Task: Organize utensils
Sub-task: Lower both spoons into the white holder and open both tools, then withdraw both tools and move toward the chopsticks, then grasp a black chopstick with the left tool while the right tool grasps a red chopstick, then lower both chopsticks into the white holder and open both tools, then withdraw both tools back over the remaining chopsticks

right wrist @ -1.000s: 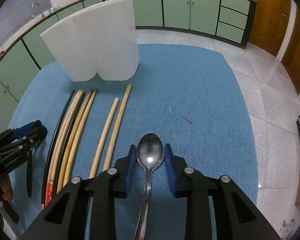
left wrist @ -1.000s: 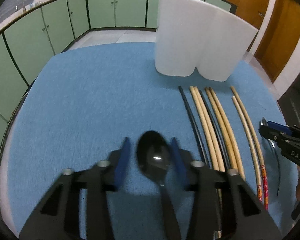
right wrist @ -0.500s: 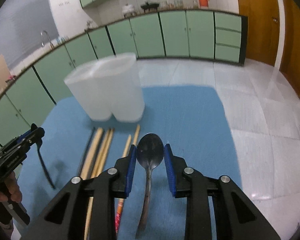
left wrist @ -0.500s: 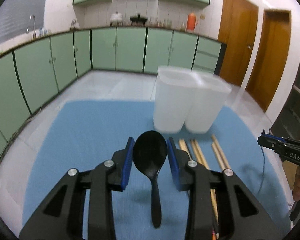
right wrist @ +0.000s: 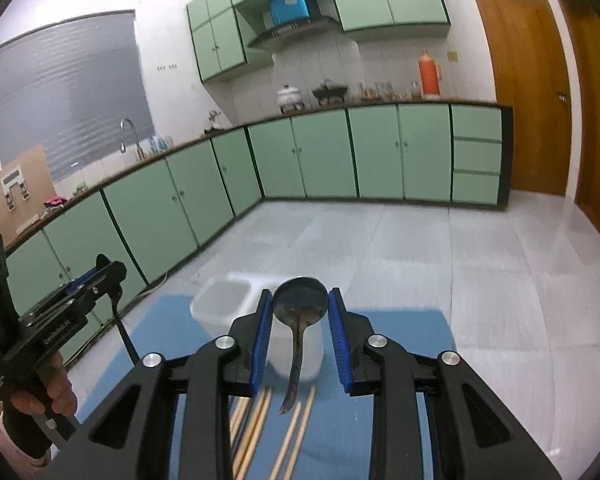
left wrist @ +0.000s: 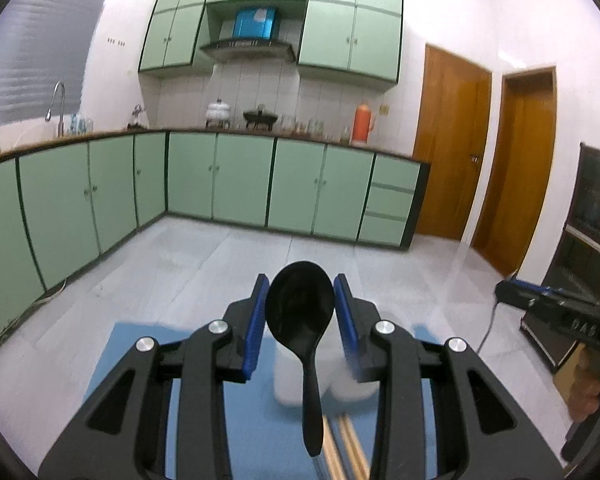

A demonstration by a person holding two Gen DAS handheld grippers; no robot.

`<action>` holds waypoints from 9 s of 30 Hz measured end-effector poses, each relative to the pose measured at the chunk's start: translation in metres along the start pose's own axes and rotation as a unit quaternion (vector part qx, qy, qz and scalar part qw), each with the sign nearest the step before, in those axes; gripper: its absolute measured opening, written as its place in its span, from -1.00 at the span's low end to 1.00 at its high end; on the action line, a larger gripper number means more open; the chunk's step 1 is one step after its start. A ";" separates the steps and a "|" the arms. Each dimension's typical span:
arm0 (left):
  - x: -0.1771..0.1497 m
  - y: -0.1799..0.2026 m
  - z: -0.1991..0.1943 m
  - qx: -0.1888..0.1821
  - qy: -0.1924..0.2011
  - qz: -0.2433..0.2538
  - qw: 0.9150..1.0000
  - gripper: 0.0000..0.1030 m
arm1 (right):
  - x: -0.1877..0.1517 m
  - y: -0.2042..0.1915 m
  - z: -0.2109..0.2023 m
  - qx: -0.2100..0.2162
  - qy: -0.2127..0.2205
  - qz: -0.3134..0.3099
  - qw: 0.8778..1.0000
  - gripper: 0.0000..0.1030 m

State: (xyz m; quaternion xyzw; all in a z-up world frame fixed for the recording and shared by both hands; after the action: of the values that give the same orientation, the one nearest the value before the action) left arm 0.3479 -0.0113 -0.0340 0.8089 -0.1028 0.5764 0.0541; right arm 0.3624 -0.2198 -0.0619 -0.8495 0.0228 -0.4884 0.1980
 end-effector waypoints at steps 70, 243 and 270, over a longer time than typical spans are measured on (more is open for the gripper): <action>-0.264 -0.002 -0.103 0.007 -0.231 0.015 0.973 0.85 | -0.291 0.040 -0.051 -0.096 -0.158 -0.018 0.983 -0.24; 0.025 0.021 0.048 -0.003 -0.020 0.042 0.999 -0.88 | 0.017 -0.005 0.035 0.023 -0.045 -0.032 0.998 -0.89; -0.065 0.004 -0.085 0.015 -0.030 0.037 0.999 0.74 | -0.081 0.034 -0.095 -0.069 0.043 0.019 0.997 0.83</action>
State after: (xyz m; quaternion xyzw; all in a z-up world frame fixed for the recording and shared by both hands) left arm 0.2478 0.0092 -0.0677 0.8225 -0.1250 0.5546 0.0174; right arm 0.2459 -0.2623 -0.0989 -0.8389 0.0810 -0.5179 0.1468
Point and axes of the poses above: each gripper's, at about its wrist camera, not at the fingertips, and z roughly the way its jaws point, y to its right, x to its top, the point moved 10 cm from there along z, roughly the way its jaws point, and after that the axes turned 9 degrees about z, right-handed, at the moved point
